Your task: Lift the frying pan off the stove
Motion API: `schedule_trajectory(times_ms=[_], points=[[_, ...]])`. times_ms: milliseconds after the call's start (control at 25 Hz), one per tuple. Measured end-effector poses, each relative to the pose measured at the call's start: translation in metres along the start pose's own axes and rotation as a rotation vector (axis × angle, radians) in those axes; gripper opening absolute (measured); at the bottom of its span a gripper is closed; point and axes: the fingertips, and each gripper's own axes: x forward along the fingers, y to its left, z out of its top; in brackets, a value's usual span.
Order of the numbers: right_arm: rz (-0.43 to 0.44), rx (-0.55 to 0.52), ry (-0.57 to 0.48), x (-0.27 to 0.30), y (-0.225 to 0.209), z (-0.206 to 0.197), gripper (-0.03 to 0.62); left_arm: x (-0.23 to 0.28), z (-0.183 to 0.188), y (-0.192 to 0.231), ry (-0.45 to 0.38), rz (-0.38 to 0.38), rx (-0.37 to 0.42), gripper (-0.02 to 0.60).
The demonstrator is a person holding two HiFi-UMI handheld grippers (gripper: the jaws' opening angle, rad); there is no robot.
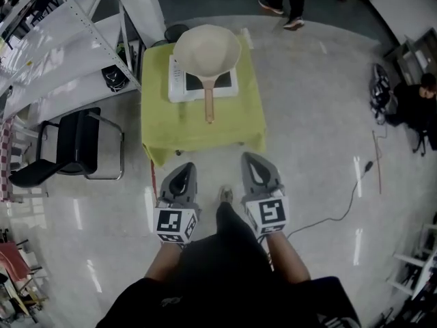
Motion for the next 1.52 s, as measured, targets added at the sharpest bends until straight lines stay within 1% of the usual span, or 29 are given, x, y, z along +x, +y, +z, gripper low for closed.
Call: schedule_trajectory(times_ms=[120,200,360,640,760,880,1120,1360,1520], points=[[0.011,0.010,0.020,0.023,-0.028,-0.006,0.014,0.034,-0.001,0.001,0.033,-0.001,-0.008,0.043],[0.029,0.018,0.026,0.036,-0.039,-0.008,0.014,0.052,-0.004,0.002,0.057,-0.009,-0.033,0.043],[0.092,0.031,0.047,0.057,-0.046,-0.011,0.014,0.076,-0.006,0.005,0.103,-0.010,-0.081,0.043],[0.187,0.019,0.066,0.084,-0.046,-0.013,0.014,0.106,-0.004,0.019,0.130,0.014,-0.098,0.043],[0.196,0.010,0.064,0.087,-0.045,-0.009,0.014,0.114,-0.001,0.019,0.135,0.004,-0.089,0.043],[0.199,0.014,0.065,0.090,-0.044,-0.008,0.014,0.122,0.001,0.023,0.140,-0.007,-0.102,0.043],[0.178,0.025,0.086,0.111,-0.054,-0.009,0.014,0.156,0.003,0.041,0.158,-0.033,-0.104,0.043],[0.155,0.032,0.124,0.140,-0.064,-0.013,0.014,0.191,0.000,0.058,0.204,-0.090,-0.126,0.043],[0.177,0.074,0.154,0.165,-0.060,-0.018,0.014,0.209,-0.006,0.074,0.241,-0.129,-0.144,0.043]])
